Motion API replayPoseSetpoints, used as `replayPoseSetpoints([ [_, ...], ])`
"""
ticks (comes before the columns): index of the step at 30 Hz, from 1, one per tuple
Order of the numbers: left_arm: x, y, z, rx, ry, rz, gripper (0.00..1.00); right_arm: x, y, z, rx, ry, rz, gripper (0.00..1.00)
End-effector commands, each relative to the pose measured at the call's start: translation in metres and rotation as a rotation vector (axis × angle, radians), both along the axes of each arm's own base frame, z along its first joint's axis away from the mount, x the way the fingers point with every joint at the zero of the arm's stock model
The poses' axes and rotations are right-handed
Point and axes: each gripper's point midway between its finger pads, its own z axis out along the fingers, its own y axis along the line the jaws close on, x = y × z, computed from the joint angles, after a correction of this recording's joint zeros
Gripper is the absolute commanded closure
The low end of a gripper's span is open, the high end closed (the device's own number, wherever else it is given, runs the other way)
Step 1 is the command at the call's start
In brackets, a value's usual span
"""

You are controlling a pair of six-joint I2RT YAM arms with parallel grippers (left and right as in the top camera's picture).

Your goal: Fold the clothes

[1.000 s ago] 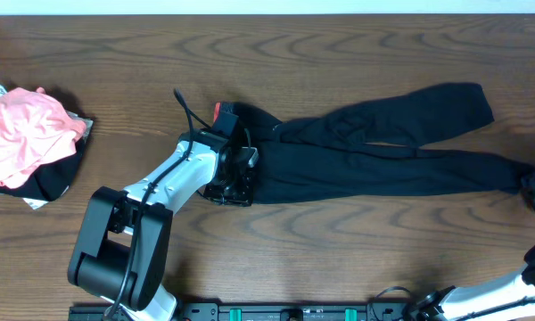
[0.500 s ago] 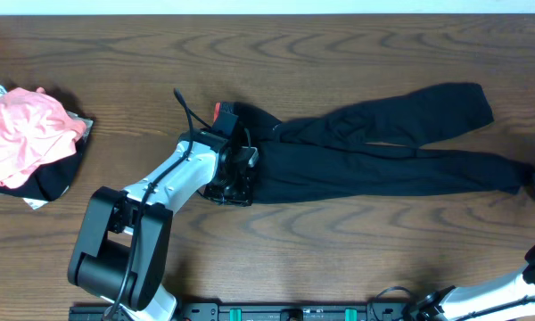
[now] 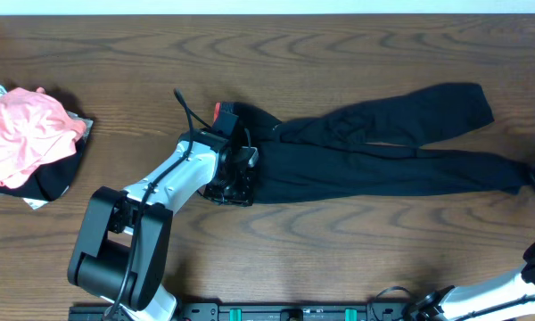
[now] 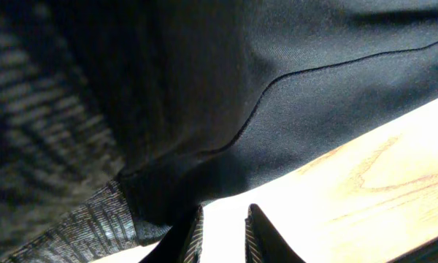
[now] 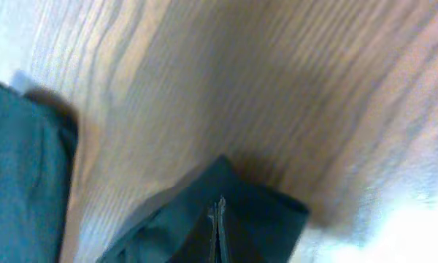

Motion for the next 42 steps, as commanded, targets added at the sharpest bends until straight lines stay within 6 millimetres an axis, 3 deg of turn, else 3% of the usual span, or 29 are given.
replayPoseSetpoints([
  [1, 0.001, 0.003, -0.001, 0.012, -0.008, -0.014, 0.79, -0.003, 0.008, -0.006, 0.037, 0.019, 0.014, 0.73],
  [7, 0.001, 0.002, -0.001, 0.011, -0.011, -0.014, 0.79, -0.043, 0.006, -0.025, 0.071, 0.2, -0.104, 0.59],
  [13, 0.002, 0.002, -0.001, 0.01, -0.014, -0.014, 0.79, -0.083, 0.002, -0.035, 0.114, 0.33, -0.225, 0.55],
  [24, 0.004, 0.001, -0.001, 0.006, -0.021, -0.014, 0.79, -0.075, -0.006, -0.035, 0.073, 0.292, -0.227, 0.51],
  [42, 0.003, -0.001, 0.0, -0.007, -0.016, -0.014, 0.79, -0.064, 0.015, -0.054, 0.062, 0.266, -0.207, 0.55],
])
